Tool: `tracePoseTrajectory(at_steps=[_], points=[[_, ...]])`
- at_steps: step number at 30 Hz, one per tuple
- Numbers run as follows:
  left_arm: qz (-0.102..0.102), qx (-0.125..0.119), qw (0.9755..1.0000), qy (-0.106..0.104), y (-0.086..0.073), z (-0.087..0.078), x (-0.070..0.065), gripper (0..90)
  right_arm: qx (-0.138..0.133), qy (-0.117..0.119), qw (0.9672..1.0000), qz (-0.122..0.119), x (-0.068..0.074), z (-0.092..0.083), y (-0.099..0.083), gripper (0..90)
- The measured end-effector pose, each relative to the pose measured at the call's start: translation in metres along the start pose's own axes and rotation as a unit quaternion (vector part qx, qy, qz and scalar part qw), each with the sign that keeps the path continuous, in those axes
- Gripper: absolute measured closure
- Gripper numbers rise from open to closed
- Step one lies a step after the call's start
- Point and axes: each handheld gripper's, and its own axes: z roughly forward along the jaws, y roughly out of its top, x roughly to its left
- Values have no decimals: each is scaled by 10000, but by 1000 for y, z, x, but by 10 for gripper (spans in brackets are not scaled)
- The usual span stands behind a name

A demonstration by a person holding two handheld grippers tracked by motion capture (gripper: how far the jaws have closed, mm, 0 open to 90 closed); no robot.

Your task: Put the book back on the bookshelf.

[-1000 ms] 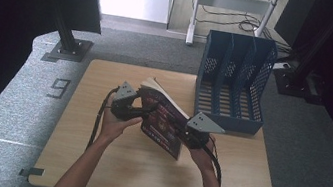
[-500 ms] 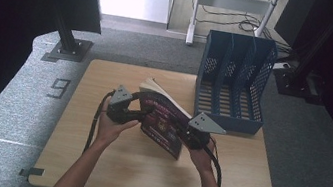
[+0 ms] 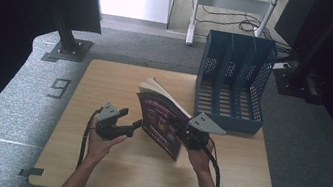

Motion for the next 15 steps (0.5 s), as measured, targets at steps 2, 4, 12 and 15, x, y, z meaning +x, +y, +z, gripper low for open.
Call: tracePoseTrajectory(at_steps=[2,4,12,15], points=[[-25,64,10000,-3,-6,-1,0,260,-7,-23,10000,59,0,0,0,816],[10,129,9999,-19,-12,-3,-2,261,-19,-44,10000,86,-1,0,0,816],[289,398,9987,116,-26,-4,-5,257,-91,-90,9998,129,0,-2,1,816],[234,446,9987,121,-28,-5,-3,255,-128,-112,9998,94,1,-3,2,817]])
